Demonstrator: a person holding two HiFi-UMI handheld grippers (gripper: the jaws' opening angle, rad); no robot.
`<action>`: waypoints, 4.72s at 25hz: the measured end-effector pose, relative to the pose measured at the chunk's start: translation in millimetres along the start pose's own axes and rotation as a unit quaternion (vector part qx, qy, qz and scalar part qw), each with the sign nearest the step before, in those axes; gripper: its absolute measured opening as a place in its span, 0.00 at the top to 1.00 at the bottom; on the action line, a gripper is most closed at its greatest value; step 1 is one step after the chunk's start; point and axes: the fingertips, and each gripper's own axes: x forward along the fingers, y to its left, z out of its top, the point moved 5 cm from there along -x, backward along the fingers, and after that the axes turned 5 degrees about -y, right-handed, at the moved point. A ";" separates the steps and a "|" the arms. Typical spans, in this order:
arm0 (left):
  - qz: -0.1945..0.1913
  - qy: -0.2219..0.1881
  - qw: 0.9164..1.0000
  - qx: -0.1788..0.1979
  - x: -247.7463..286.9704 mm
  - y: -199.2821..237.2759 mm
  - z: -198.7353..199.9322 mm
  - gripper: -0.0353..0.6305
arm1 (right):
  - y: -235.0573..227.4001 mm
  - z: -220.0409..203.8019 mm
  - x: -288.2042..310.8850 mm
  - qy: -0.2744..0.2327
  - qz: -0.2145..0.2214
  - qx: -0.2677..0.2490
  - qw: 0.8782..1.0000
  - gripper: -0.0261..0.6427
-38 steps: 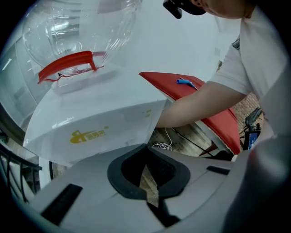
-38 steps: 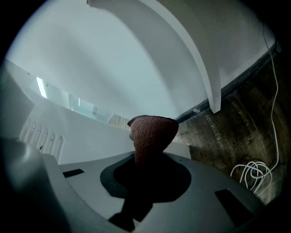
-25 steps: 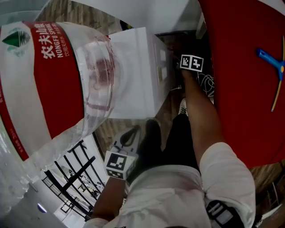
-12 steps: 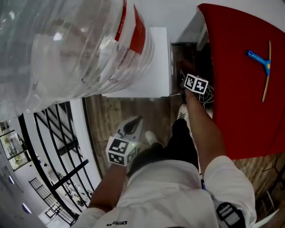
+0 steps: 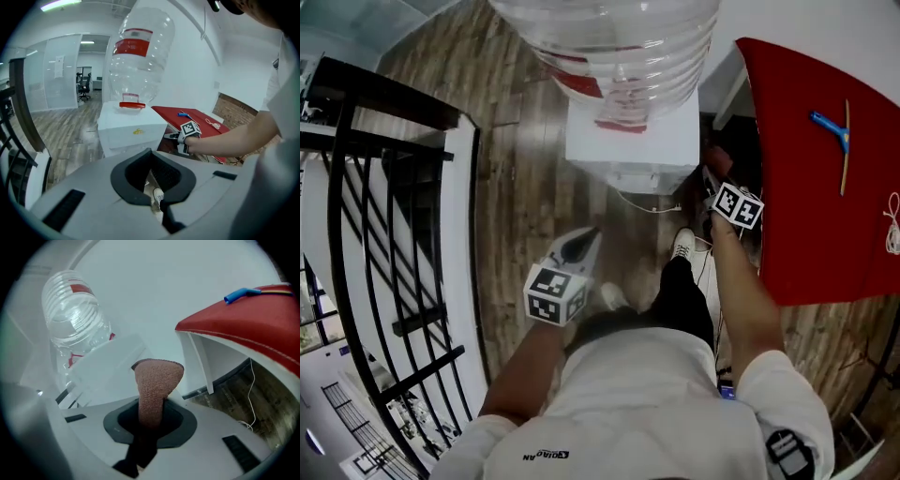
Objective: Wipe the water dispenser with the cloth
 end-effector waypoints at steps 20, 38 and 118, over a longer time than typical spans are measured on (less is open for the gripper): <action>0.005 -0.110 0.994 -0.014 -177.1 79.1 -35.4 0.96 | 289.0 -64.4 -195.7 0.020 0.156 -0.136 0.978 0.88; 0.092 -0.160 0.980 -0.067 -312.7 121.8 -60.2 0.96 | 492.1 -125.9 -208.1 0.116 0.335 -0.257 0.899 0.88; -0.393 -0.027 0.877 0.276 14.9 492.1 274.3 0.96 | 565.5 19.0 173.7 -0.238 -0.125 0.005 0.963 0.88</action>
